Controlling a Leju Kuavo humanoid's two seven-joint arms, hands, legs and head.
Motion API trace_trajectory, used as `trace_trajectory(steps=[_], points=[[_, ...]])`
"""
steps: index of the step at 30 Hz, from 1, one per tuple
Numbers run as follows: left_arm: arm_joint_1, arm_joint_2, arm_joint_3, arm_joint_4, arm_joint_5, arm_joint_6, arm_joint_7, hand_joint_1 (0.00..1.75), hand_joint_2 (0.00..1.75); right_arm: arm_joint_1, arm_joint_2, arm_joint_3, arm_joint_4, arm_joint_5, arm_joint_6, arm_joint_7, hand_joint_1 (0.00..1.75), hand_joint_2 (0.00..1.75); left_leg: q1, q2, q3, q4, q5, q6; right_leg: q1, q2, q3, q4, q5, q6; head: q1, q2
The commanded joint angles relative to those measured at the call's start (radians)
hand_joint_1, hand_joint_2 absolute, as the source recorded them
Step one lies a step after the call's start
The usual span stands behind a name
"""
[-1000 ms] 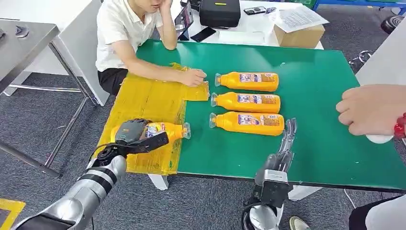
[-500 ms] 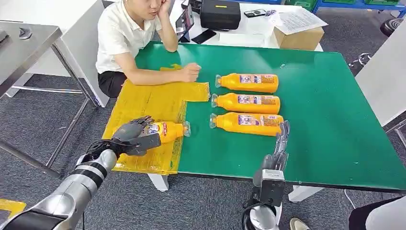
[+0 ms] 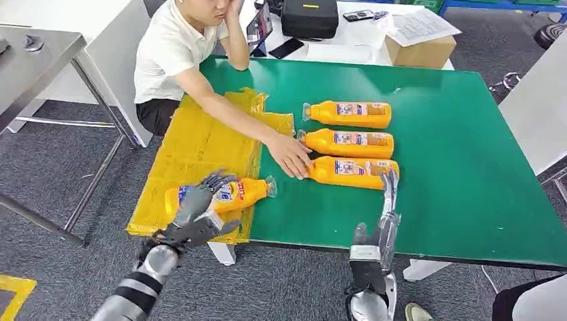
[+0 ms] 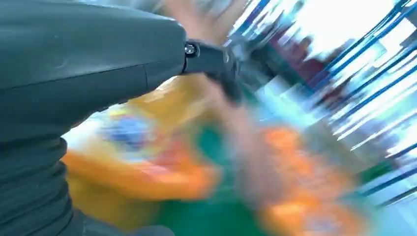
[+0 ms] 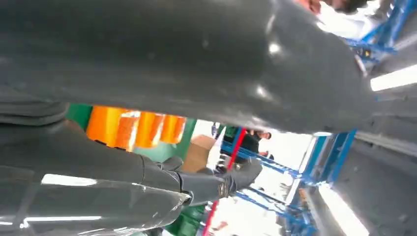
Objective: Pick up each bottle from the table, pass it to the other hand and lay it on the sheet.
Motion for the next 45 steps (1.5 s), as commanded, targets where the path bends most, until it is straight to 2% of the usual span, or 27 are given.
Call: trace_trajectory(steps=[1, 3, 5, 7, 9, 10, 12, 13, 14, 15, 16, 18, 20, 26, 28, 31, 38, 45], points=[[0.085, -0.127, -0.09, -0.217, -0.223, 0.495, -0.114, 0.0, 1.75, -0.04, 0.031, -0.17, 0.1, 0.341, -0.003, 0.001, 0.0, 0.0, 0.0, 0.001, 0.001, 0.0, -0.002, -0.001, 0.001, 0.001, 0.001, -0.001, 0.0, -0.001, -0.001, 0.0], [0.072, -0.126, -0.104, -0.184, -0.227, 0.495, -0.115, 0.0, 1.75, -0.065, 0.031, -0.216, 0.118, 0.472, -0.003, 0.001, 0.0, 0.0, 0.001, 0.004, 0.004, -0.001, -0.003, -0.003, 0.001, 0.004, 0.001, -0.002, 0.0, -0.002, -0.001, 0.0], [0.072, -0.126, -0.104, -0.184, -0.227, 0.495, -0.115, 0.0, 1.75, -0.065, 0.031, -0.216, 0.118, 0.472, -0.003, 0.001, 0.0, 0.0, 0.0, 0.0, 0.0, -0.001, -0.001, -0.002, 0.001, 0.001, -0.002, -0.002, 0.0, -0.001, -0.001, 0.0], [0.072, -0.162, -0.036, -0.16, -0.34, 0.495, -0.154, 0.0, 1.75, -0.081, 0.032, -0.274, 0.135, 0.624, -0.003, 0.001, 0.0, 0.0, 0.001, 0.0, 0.0, -0.001, -0.002, -0.002, 0.001, 0.0, -0.001, -0.002, 0.0, -0.001, -0.001, 0.0], [0.076, -0.188, -0.029, -0.159, -0.282, 0.495, -0.162, 0.0, 1.75, -0.106, 0.035, -0.351, 0.174, 0.791, -0.003, 0.001, 0.0, 0.0, 0.001, 0.003, 0.0, -0.001, -0.002, -0.002, 0.002, 0.003, -0.002, -0.002, 0.001, -0.001, -0.001, 0.0], [0.081, -0.2, -0.026, -0.162, -0.318, 0.495, -0.162, 0.0, 1.75, -0.152, 0.003, -0.365, 0.292, 1.013, -0.003, 0.125, 0.0, 0.0, 0.001, 0.004, 0.001, -0.001, -0.002, -0.002, 0.002, 0.003, -0.001, -0.002, 0.001, -0.001, -0.002, 0.0], [0.106, -0.21, -0.047, -0.182, -0.335, 0.495, -0.162, 0.0, 1.75, -0.218, -0.083, -0.311, 0.415, 1.087, -0.003, 0.265, 0.0, 0.0, 0.002, 0.003, 0.002, -0.002, -0.001, -0.002, 0.002, 0.002, 0.001, -0.004, 0.002, -0.001, -0.001, 0.0], [0.121, -0.206, -0.091, -0.177, -0.269, 0.495, -0.161, 0.0, 1.75, -0.257, -0.135, -0.265, 0.486, 1.145, -0.003, 0.365, 0.0, 1.75, 0.001, 0.004, 0.001, -0.002, -0.001, -0.001, 0.002, 0.003, 0.0, -0.004, 0.001, 0.0, -0.001, 0.0], [0.133, -0.199, -0.126, -0.174, -0.259, 0.495, -0.135, 0.0, 1.75, -0.279, -0.171, -0.23, 0.522, 1.14, -0.003, 0.421, 0.0, 1.75, 0.002, 0.005, 0.002, -0.002, -0.002, -0.002, 0.002, 0.004, 0.002, -0.004, 0.002, -0.001, -0.001, 0.0], [0.133, -0.199, -0.126, -0.174, -0.259, 0.495, -0.135, 0.0, 1.75, -0.279, -0.171, -0.23, 0.522, 1.14, -0.003, 0.421, 0.0, 1.75, 0.001, 0.004, 0.002, -0.002, -0.001, -0.001, 0.001, 0.004, 0.001, -0.004, 0.002, 0.0, -0.002, 0.0], [0.146, -0.187, -0.2, -0.161, -0.198, 0.495, -0.092, 0.0, 1.75, -0.308, -0.213, -0.195, 0.587, 1.148, -0.003, 0.471, 0.0, 1.75, 0.0, 0.003, 0.003, -0.003, -0.001, -0.001, 0.001, 0.003, 0.002, -0.004, 0.002, 0.0, -0.001, 0.0], [0.157, -0.159, -0.279, -0.168, -0.132, 0.479, -0.043, 0.0, 1.75, -0.315, -0.246, -0.159, 0.648, 1.143, -0.003, 0.532, 0.0, 1.75, 0.0, 0.002, 0.001, -0.002, -0.001, 0.0, 0.001, 0.002, 0.001, -0.004, 0.001, 0.0, -0.002, 0.0], [0.164, -0.136, -0.323, -0.195, -0.099, 0.476, 0.003, 0.0, 1.75, -0.303, -0.253, -0.15, 0.674, 1.1, -0.003, 0.546, 0.0, 1.75, 0.0, 0.0, 0.002, -0.002, -0.001, -0.001, 0.0, 0.0, 0.003, -0.005, 0.001, 0.001, -0.001, 0.0], [0.175, -0.113, -0.341, -0.25, -0.012, 0.364, 0.128, 0.0, 1.75, -0.267, -0.268, -0.129, 0.724, 1.067, -0.002, 0.565, 0.0, 1.75, 0.0, 0.002, 0.0, -0.001, -0.002, -0.002, 0.0, 0.002, 0.0, -0.003, 0.0, 0.0, -0.002, 0.0], [0.178, -0.104, -0.35, -0.274, 0.029, 0.316, 0.152, 0.0, 1.75, -0.251, -0.288, -0.103, 0.71, 1.073, -0.003, 0.593, 0.0, 1.75, -0.001, 0.001, -0.003, -0.001, -0.001, -0.001, 0.0, 0.0, -0.003, -0.002, 0.001, 0.001, -0.002, 0.0], [0.179, -0.101, -0.35, -0.286, 0.066, 0.284, 0.17, 0.0, 1.75, -0.254, -0.288, -0.094, 0.708, 1.044, 0.009, 0.581, 0.0, 1.75, 0.001, 0.001, -0.002, -0.001, -0.002, -0.002, 0.002, 0.001, -0.002, -0.003, 0.0, 0.0, -0.002, 0.0], [0.175, -0.098, -0.35, -0.29, 0.081, 0.279, 0.165, 0.0, 1.75, -0.27, -0.299, -0.054, 0.717, 1.044, 0.052, 0.587, 0.0, 1.75, 0.001, 0.001, -0.003, -0.001, -0.001, -0.001, 0.001, 0.001, -0.003, -0.003, 0.001, 0.0, -0.002, 0.0], [0.161, -0.096, -0.366, -0.276, 0.099, 0.294, 0.14, 0.0, 1.75, -0.362, -0.315, -0.013, 0.854, 0.982, 0.115, 0.59, 0.0, 1.75, 0.0, 0.001, 0.001, -0.001, 0.0, -0.001, 0.0, 0.001, 0.0, -0.004, 0.002, 0.001, -0.002, 0.0]])
